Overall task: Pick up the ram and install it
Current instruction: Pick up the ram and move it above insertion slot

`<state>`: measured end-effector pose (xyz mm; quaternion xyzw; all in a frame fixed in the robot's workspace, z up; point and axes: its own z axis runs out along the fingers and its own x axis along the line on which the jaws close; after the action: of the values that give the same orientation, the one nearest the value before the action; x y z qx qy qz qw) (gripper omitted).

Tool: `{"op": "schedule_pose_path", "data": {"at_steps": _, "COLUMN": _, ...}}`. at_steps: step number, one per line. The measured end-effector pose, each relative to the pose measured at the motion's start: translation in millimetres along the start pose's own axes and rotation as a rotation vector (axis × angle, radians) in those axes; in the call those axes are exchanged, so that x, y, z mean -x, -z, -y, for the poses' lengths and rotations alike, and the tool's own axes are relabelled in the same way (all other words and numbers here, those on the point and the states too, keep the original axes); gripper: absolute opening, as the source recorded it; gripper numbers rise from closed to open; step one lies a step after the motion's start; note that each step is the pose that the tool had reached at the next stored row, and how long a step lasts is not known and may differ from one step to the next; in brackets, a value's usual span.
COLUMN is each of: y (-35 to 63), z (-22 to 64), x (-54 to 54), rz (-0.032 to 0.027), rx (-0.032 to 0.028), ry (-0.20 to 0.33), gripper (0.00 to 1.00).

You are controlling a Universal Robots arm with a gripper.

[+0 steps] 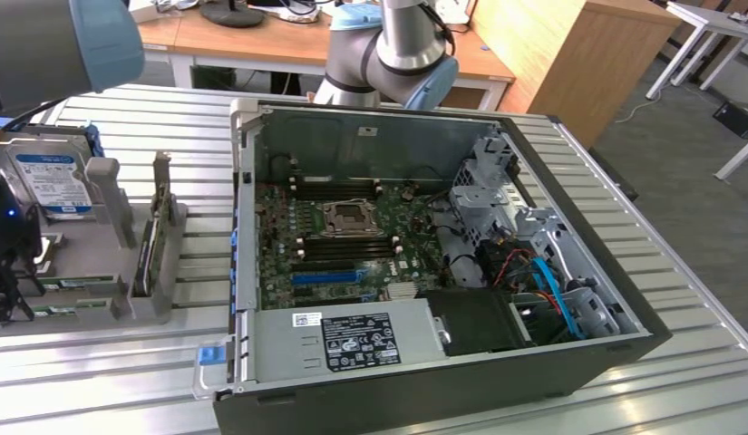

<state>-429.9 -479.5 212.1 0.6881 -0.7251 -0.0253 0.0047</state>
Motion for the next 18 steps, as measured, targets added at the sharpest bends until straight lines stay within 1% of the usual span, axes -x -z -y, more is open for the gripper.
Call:
{"op": "schedule_pose_path", "data": {"at_steps": 4, "y": -0.2, "z": -0.1, "x": 0.6, "rz": -0.0001, "rx": 0.0002, "ry": 0.000, "gripper": 0.36}}
{"op": "schedule_pose_path", "data": {"at_steps": 9, "y": -5.2, "z": 0.0, "x": 0.5, "rz": -0.0001, "rx": 0.0001, "ry": 0.000, "gripper": 0.36}}
{"op": "schedule_pose_path", "data": {"at_steps": 14, "y": -5.5, "z": 0.1, "x": 0.5, "rz": -0.0002, "rx": 0.0002, "ry": 0.000, "gripper": 0.36}}
{"op": "schedule_pose_path", "data": {"at_steps": 18, "y": -5.5, "z": 4.0, "x": 0.7, "rz": -0.0002, "rx": 0.0001, "ry": 0.002, "gripper": 0.36}}
